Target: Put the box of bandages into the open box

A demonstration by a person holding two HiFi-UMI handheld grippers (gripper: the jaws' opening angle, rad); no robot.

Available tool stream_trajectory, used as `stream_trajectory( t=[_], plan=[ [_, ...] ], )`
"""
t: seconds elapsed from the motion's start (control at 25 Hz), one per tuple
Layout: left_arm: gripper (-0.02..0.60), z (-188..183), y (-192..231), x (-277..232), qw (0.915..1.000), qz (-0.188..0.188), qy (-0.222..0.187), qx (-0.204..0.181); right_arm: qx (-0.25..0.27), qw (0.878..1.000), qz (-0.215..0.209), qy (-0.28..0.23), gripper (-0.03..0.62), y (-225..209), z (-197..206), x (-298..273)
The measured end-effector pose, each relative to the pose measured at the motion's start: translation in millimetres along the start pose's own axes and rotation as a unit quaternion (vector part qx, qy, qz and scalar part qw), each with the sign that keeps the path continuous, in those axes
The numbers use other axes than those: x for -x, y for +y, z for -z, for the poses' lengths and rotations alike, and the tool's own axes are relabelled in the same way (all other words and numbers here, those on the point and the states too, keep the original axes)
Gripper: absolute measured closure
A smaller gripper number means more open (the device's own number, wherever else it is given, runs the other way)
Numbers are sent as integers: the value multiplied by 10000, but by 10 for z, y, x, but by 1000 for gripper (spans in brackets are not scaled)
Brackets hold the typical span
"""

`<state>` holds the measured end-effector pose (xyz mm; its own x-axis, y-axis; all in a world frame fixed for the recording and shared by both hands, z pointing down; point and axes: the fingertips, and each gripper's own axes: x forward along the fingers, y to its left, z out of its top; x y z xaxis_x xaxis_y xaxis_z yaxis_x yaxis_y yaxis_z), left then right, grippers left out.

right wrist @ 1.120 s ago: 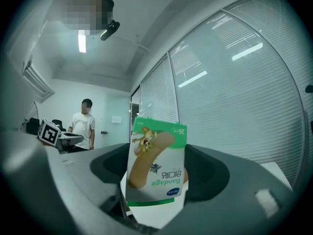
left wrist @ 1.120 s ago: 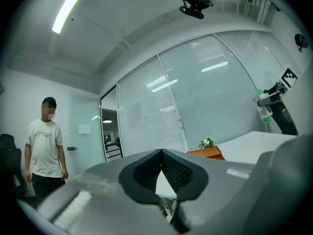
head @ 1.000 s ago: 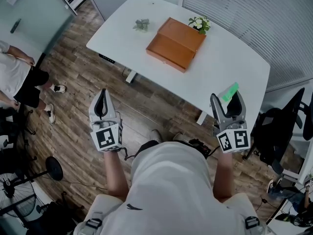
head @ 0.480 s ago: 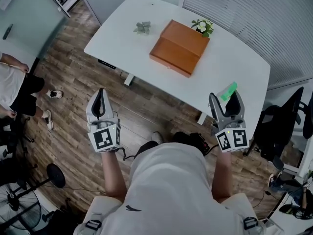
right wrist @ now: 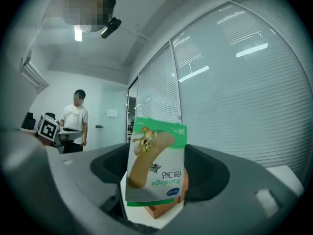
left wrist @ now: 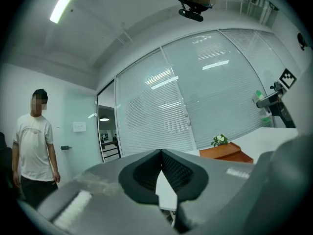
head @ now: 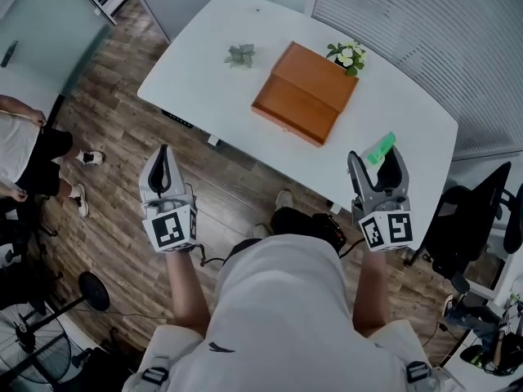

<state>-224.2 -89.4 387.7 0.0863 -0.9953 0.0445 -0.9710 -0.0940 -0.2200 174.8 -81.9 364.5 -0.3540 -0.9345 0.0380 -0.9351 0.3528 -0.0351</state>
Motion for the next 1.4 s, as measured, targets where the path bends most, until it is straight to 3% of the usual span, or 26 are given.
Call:
stream_trajectory(
  t=[0.24,0.56,1.08,1.4],
  plan=[
    [576,-65,-74,-260,9998,-176,29,42,-136,9994,-308,9,247,-165,-19,-378],
    [575,-94,-135,-367,9993,-304,-46,200,72,9987,-495,30,247,-288,-16,-581],
    [576,-88,44,-462,9997,-228,21,104,0,9992,-377,148,247,-242,76,-755],
    [576,-10,181,-433,9996,-245,54,111,465,9974,-424,358,247,-142,165,-1046]
  ],
)
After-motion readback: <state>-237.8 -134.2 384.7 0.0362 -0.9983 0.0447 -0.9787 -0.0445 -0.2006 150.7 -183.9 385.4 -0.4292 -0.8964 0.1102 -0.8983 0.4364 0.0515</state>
